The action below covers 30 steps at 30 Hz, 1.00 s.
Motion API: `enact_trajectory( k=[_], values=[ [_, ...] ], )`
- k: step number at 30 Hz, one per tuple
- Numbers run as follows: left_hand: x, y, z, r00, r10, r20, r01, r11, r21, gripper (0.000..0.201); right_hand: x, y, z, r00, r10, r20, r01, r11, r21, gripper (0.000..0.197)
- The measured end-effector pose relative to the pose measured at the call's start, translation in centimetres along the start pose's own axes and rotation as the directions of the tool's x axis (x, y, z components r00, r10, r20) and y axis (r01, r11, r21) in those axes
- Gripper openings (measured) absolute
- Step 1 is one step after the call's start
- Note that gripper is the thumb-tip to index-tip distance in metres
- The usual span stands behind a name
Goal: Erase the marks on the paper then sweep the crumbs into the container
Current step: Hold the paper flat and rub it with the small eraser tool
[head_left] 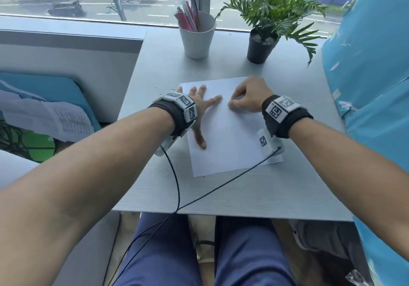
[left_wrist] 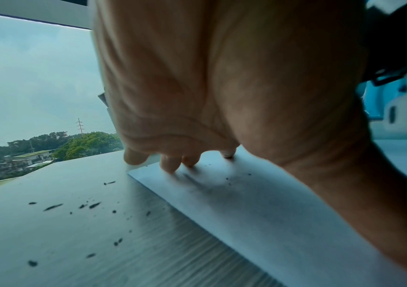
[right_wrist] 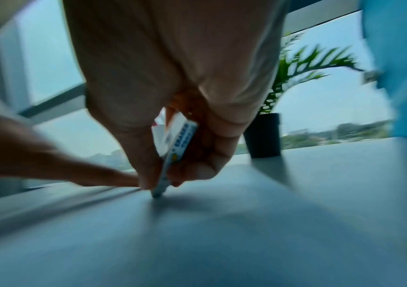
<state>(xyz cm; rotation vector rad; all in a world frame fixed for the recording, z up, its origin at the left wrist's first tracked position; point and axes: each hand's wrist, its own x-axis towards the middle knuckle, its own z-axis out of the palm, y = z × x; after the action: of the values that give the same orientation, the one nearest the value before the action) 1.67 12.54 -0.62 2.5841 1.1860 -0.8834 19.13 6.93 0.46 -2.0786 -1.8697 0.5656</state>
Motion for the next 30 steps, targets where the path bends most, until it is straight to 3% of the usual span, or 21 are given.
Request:
enact_trajectory(
  k=[3, 4, 6, 8, 12, 15, 18, 21, 23, 25, 30],
  values=[
    [0.0, -0.3, 0.1, 1.000, 0.009, -0.003, -0.010, 1.000, -0.010, 0.166, -1.4, -1.7, 1.3, 0.976, -0.135, 0.171, 0.139, 0.990, -0.014, 0.011],
    [0.1, -0.4, 0.1, 1.000, 0.019, -0.004, -0.019, 1.000, -0.013, 0.166, -1.2, -1.6, 1.3, 0.976, -0.122, 0.180, 0.127, 0.992, -0.017, 0.011],
    [0.2, -0.4, 0.1, 1.000, 0.026, 0.005, -0.025, 0.999, -0.025, 0.165, 0.1, -0.5, 0.5, 0.998, 0.017, 0.056, -0.018, 1.000, 0.014, 0.013],
    [0.0, -0.4, 0.2, 1.000, 0.011, 0.010, -0.011, 1.000, -0.016, 0.165, 0.5, -0.5, 0.5, 0.998, 0.035, -0.056, -0.035, 0.999, 0.002, 0.012],
    [0.2, -1.0, 0.0, 0.998, 0.052, 0.022, -0.052, 0.999, -0.008, 0.165, -1.8, -2.4, 1.3, 0.970, -0.137, 0.201, 0.148, 0.988, -0.042, 0.011],
    [-0.7, -1.6, -0.9, 0.994, 0.097, 0.055, -0.097, 0.995, -0.002, 0.163, -0.5, -0.4, -0.4, 0.998, -0.008, 0.057, 0.008, 1.000, -0.007, 0.014],
    [-1.5, -2.1, -1.8, 0.990, 0.117, 0.072, -0.120, 0.992, 0.036, 0.156, -1.1, 0.5, -0.4, 0.999, 0.007, 0.040, -0.006, 1.000, -0.015, 0.014],
    [-2.3, -2.1, -1.7, 0.991, 0.137, 0.003, -0.137, 0.990, -0.016, 0.125, -2.5, 0.6, 0.3, 0.999, -0.019, 0.028, 0.020, 1.000, -0.007, 0.013],
    [-2.8, -2.0, -0.7, 0.987, 0.154, -0.050, -0.160, 0.977, -0.144, 0.117, -2.8, 0.9, 0.4, 1.000, 0.008, 0.006, -0.008, 1.000, -0.007, 0.013],
    [-3.0, -1.7, 1.0, 0.981, 0.180, -0.068, -0.191, 0.952, -0.240, 0.128, -3.0, 0.7, 0.5, 1.000, 0.011, 0.023, -0.010, 0.999, -0.031, 0.013],
    [-2.4, -1.1, 4.1, 0.971, 0.201, -0.127, -0.228, 0.939, -0.258, 0.148, -2.2, -1.0, 0.6, 0.995, -0.069, 0.071, 0.067, 0.997, 0.027, 0.014]
  ],
)
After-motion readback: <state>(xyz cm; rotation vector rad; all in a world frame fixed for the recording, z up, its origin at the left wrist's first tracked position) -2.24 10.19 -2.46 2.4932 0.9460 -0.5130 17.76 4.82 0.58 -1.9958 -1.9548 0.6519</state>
